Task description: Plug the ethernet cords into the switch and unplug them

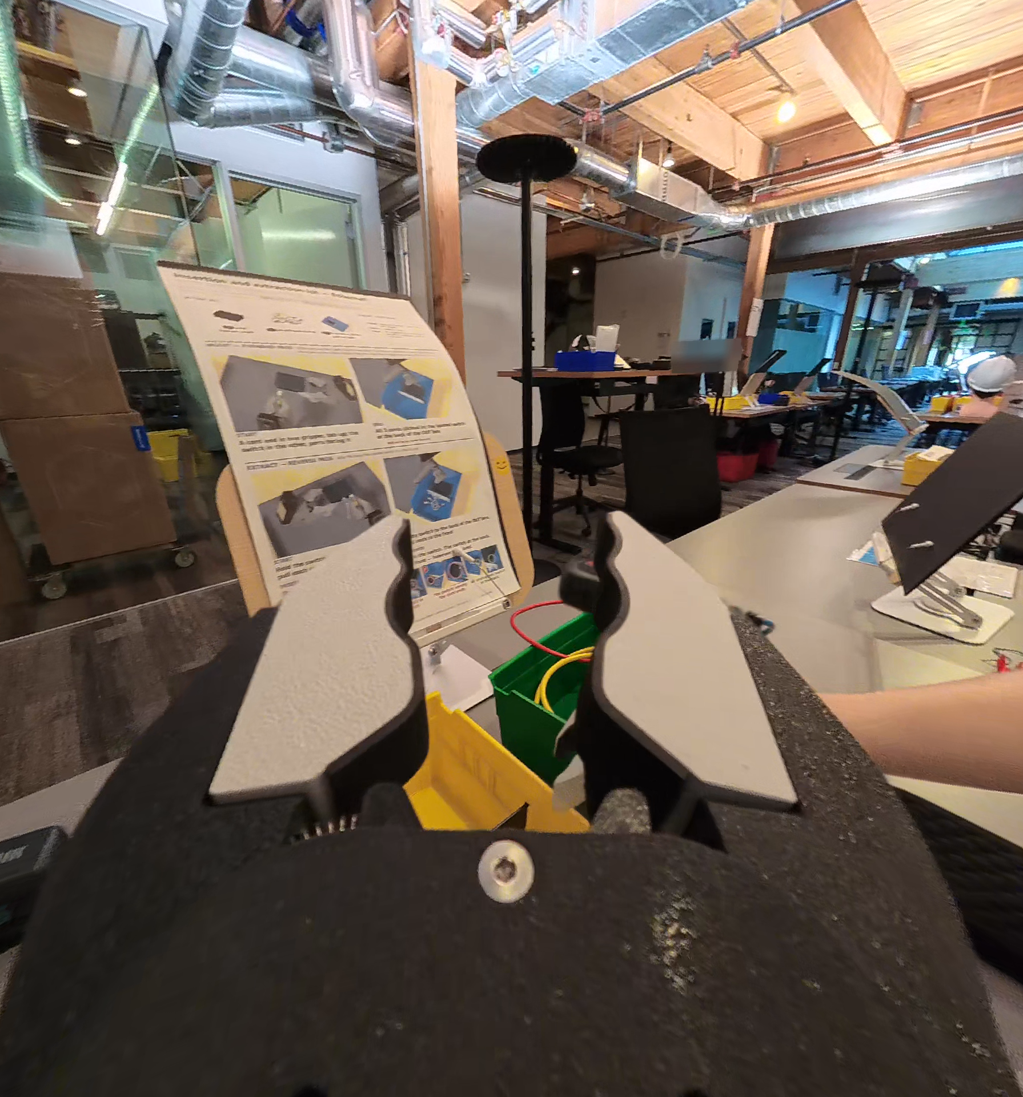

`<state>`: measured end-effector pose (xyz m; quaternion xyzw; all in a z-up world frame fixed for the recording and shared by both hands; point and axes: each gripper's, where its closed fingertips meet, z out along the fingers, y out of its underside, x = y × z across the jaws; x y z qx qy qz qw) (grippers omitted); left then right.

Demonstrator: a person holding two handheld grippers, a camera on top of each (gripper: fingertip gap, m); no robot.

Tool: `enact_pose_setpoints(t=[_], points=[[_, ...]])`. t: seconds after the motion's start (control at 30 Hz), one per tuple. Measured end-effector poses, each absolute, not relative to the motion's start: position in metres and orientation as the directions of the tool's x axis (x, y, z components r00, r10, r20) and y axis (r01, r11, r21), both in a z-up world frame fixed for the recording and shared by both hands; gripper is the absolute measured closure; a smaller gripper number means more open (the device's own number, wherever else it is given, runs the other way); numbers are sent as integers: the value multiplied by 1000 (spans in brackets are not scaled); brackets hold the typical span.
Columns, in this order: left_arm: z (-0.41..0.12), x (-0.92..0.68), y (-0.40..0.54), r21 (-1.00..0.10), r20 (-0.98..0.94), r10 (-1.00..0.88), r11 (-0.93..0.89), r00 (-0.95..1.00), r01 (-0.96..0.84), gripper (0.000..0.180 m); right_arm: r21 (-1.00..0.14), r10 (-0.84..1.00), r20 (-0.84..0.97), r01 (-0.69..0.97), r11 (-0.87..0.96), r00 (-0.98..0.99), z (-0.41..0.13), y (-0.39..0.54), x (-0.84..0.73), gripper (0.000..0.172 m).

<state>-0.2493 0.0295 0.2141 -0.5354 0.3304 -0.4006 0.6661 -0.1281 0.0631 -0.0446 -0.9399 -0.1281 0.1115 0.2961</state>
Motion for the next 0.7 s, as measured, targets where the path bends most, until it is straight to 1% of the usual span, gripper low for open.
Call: enact_pose_setpoints(t=[0.1, 0.2, 0.3, 0.37, 0.5, 0.6, 0.63, 0.7], points=[[216, -244, 21, -978, -23, -900, 111, 435, 178, 122, -509, 226, -225, 84, -857, 948, -57, 64, -141, 124], [214, -238, 13, -982, -41, -910, 113, 413, 151, 123, -427, 159, -200, 60, -902, 967, -78, 66, -140, 127], [211, -233, 7, -987, -52, -919, 107, 390, 121, 122, -322, 120, -240, 37, -946, 963, -104, 63, -148, 137], [209, -231, 4, -990, -60, -926, 103, 372, 96, 122, -278, 112, -207, 51, -959, 972, -117, 65, -146, 139], [202, -228, 5, -995, -61, -930, 85, 362, 48, 122, -204, 111, -148, 80, -976, 983, -122, 71, -137, 148], [199, -228, 7, -995, -76, -924, 92, 375, 24, 123, -73, 111, -84, 105, -992, 990, -123, 66, -125, 155], [198, -227, 8, -995, -81, -920, 94, 384, 15, 123, -15, 100, -92, 99, -995, 991, -123, 61, -123, 159], [194, -226, 10, -995, -96, -913, 100, 398, -10, 124, 16, 62, -152, 65, -998, 986, -122, 58, -127, 164]])
